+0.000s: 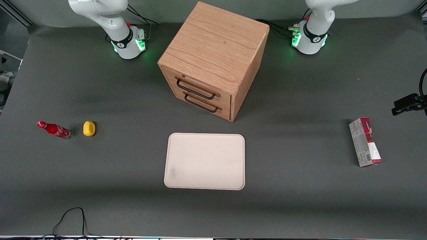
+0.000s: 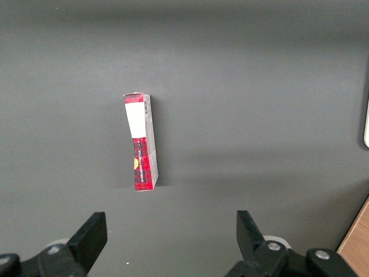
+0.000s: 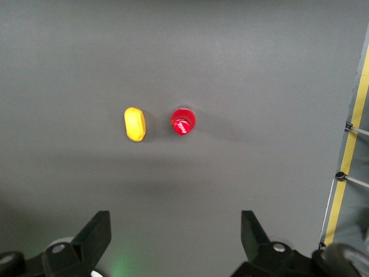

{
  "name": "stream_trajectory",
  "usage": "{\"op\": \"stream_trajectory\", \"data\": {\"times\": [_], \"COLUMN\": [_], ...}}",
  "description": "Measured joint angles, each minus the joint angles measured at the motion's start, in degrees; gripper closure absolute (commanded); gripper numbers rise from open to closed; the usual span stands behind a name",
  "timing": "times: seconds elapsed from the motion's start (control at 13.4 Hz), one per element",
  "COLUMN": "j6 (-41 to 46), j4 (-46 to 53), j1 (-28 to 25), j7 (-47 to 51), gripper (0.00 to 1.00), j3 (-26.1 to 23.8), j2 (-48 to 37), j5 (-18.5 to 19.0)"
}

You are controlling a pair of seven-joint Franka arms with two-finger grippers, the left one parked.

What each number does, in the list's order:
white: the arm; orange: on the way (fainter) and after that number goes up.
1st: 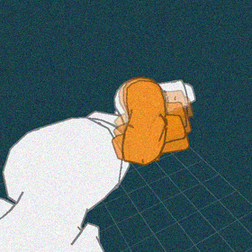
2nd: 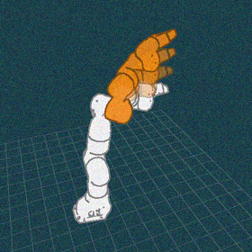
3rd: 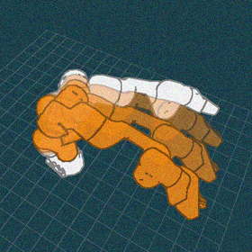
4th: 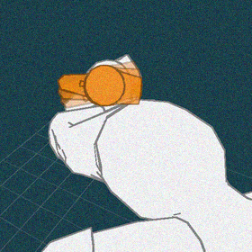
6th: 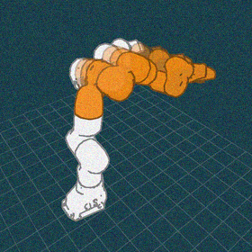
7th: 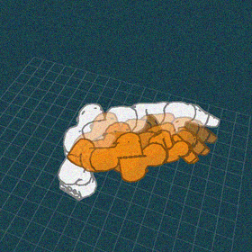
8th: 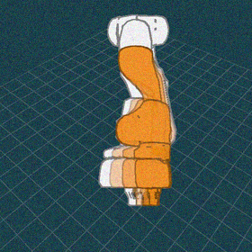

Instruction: Place coke bottle on tray

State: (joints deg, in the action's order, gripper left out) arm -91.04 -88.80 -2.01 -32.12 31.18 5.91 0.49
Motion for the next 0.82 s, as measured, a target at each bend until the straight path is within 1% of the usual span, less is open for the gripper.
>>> {"op": "stream_trajectory", "data": {"times": [0.22, 0.45, 0.82], "j6": [-0.68, -6.9, -17.48], "j4": [-0.78, -5.78, -16.75], "j1": [-0.29, -0.37, -0.48], "j7": [0.0, 0.0, -0.01], "gripper": [0.0, 0.0, 0.0], "j3": [-0.01, -0.01, -0.02], "j2": [1.53, 2.33, 2.62], "j5": [-0.47, -0.86, -1.94]}}
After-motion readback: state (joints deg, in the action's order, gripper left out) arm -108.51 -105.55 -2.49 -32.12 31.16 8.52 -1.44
